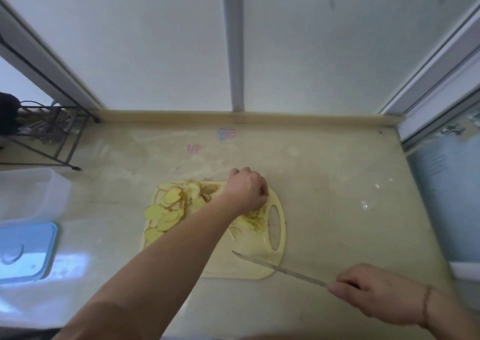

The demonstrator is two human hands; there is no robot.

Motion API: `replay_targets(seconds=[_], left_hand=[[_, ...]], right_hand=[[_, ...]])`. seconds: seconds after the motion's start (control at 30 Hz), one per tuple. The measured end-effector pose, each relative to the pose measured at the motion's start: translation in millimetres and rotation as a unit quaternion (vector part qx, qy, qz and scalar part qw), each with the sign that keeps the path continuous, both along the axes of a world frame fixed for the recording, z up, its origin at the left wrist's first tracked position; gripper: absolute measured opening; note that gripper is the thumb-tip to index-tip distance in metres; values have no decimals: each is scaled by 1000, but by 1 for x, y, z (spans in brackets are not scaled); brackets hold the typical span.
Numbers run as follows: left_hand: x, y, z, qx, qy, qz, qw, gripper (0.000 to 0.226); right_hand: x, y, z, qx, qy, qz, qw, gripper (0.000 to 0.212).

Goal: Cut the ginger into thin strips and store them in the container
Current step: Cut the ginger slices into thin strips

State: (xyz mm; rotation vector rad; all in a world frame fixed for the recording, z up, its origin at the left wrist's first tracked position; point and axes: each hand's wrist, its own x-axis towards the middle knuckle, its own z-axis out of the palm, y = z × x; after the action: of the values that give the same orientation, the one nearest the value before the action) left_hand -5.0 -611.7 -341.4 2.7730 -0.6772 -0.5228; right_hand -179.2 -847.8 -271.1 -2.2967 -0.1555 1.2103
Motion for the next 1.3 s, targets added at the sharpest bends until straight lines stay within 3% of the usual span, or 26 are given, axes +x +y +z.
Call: replay_targets(seconds=[0.1,0.23,0.4,0.5,0.7,0.83,1.07,1.3], left_hand=[[-4,-3,-3,-4,12,-2,1000,17],[-5,4,-5,-42,20,-12,999,16],[4,31,10,-191,91,112,971,8],[7,55,14,-206,107,153,960,12],[9,53,17,-111,89,46,989,16],[11,21,10,-18,22,-34,999,20],[14,-3,7,73,-30,-27,997,19],[13,-10,8,118,-25,-75,990,19]], right_hand=[[2,1,-2,5,6,-17,1000,73],[7,2,-1,3,14,-24,1000,55],[14,5,0,-1,12,-22,1000,52],[18,9,-1,3,11,-27,1000,58],[21,20,-3,8,16,-26,999,59],[17,25,-6,-2,10,3,1000,67],[11,21,-11,-29,-12,17,999,59],[9,19,-15,-23,-8,11,1000,80]])
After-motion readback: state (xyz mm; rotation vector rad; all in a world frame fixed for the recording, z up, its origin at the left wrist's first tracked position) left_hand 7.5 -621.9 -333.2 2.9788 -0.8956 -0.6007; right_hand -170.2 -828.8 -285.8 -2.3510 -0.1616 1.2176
